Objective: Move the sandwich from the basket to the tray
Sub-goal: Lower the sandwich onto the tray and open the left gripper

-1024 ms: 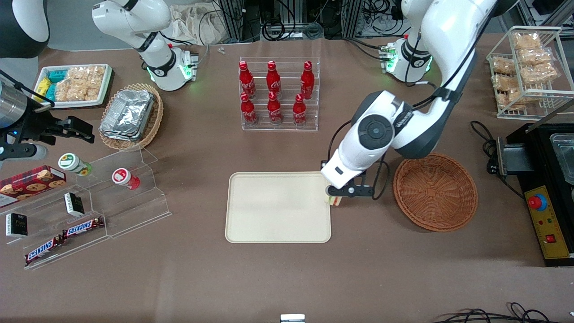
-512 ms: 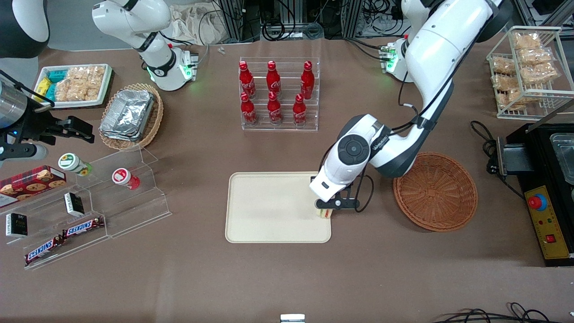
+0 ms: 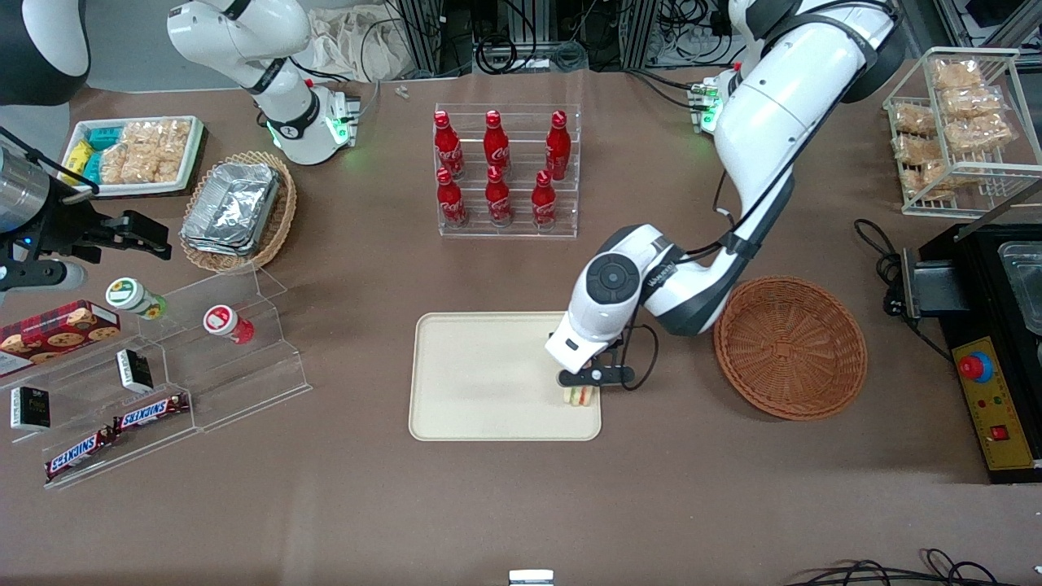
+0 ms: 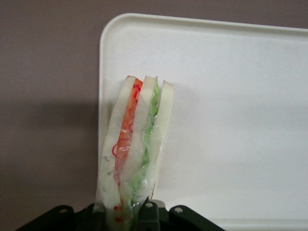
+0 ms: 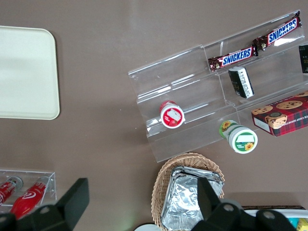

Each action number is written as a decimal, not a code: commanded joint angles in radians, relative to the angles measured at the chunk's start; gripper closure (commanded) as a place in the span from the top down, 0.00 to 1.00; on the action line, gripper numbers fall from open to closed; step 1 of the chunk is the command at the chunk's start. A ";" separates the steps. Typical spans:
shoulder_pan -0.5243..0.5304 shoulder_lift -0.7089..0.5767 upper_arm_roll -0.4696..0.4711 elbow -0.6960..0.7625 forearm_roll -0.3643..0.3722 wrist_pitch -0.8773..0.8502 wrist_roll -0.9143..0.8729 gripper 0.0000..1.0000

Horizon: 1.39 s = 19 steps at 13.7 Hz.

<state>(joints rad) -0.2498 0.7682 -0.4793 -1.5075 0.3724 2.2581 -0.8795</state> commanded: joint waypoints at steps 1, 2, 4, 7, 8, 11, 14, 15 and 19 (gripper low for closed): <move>-0.014 0.014 0.007 0.032 0.025 0.003 -0.023 0.00; -0.014 0.017 0.007 0.032 0.028 0.003 -0.019 0.00; -0.012 0.025 0.007 0.032 0.054 0.003 -0.021 0.00; -0.012 0.042 0.007 0.032 0.079 0.008 -0.024 0.00; -0.012 0.043 0.007 0.032 0.079 0.008 -0.029 0.01; -0.012 0.046 0.007 0.032 0.083 0.011 -0.070 0.53; -0.012 0.046 0.007 0.032 0.083 0.017 -0.072 0.78; -0.012 0.045 0.007 0.032 0.083 0.017 -0.073 0.83; -0.003 -0.002 0.005 0.032 0.065 0.012 -0.079 0.99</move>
<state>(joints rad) -0.2549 0.7976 -0.4717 -1.4908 0.4319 2.2800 -0.9367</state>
